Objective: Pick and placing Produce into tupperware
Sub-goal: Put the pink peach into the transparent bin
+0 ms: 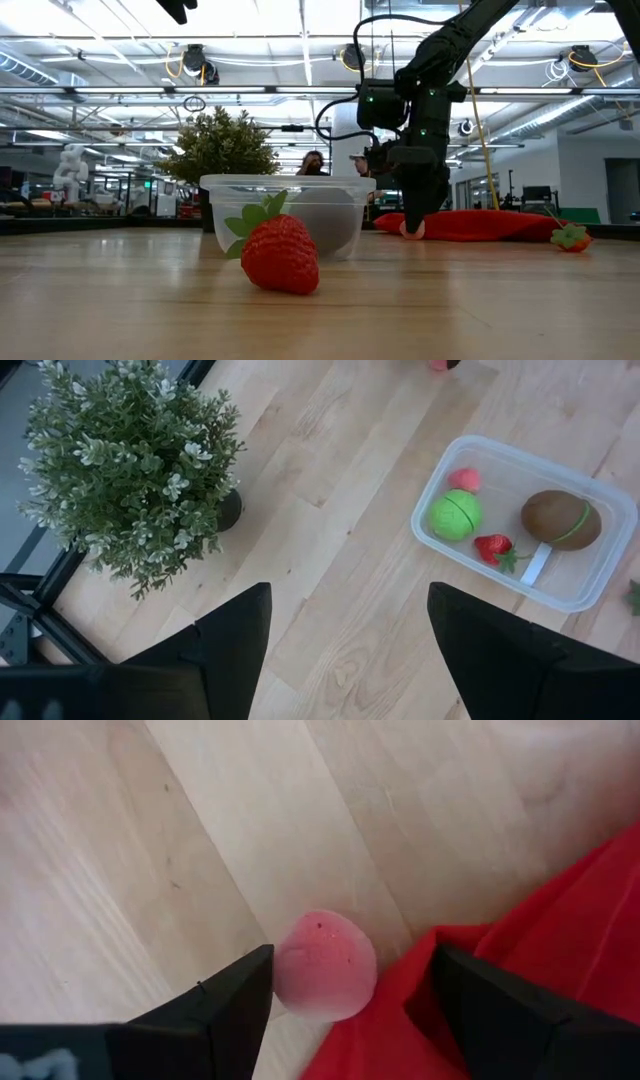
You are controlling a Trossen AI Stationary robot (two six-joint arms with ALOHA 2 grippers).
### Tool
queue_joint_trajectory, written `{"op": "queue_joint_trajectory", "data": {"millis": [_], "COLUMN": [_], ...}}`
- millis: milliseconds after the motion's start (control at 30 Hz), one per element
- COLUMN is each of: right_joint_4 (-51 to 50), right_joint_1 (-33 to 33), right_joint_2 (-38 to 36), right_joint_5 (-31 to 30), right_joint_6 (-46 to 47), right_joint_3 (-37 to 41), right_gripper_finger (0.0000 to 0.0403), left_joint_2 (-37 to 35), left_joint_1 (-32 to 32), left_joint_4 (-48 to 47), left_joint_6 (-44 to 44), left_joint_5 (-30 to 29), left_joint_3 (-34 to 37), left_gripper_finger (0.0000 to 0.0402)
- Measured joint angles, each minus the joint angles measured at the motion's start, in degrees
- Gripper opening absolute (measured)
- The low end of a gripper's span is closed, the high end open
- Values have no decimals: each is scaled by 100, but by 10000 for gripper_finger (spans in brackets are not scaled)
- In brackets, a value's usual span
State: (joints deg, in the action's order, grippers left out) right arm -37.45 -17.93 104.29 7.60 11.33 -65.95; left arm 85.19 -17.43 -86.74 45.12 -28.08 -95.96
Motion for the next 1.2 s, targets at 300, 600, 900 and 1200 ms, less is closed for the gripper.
{"op": "queue_joint_trajectory", "data": {"millis": [300,600,900,1200], "right_joint_4": [-4,-2,2,-17], "right_joint_1": [2,2,2,2], "right_joint_2": [0,-226,-612,-584], "right_joint_5": [1,3,4,2], "right_joint_6": [0,0,-4,-41], "right_joint_3": [0,0,-2,-4], "right_gripper_finger": [200,164,160,161], "left_joint_2": [0,0,0,0], "left_joint_1": [0,0,0,0], "left_joint_4": [0,0,2,0], "left_joint_6": [0,0,2,3], "left_joint_5": [0,2,2,7], "left_joint_3": [0,0,0,0], "left_gripper_finger": [273,274,274,273]}}
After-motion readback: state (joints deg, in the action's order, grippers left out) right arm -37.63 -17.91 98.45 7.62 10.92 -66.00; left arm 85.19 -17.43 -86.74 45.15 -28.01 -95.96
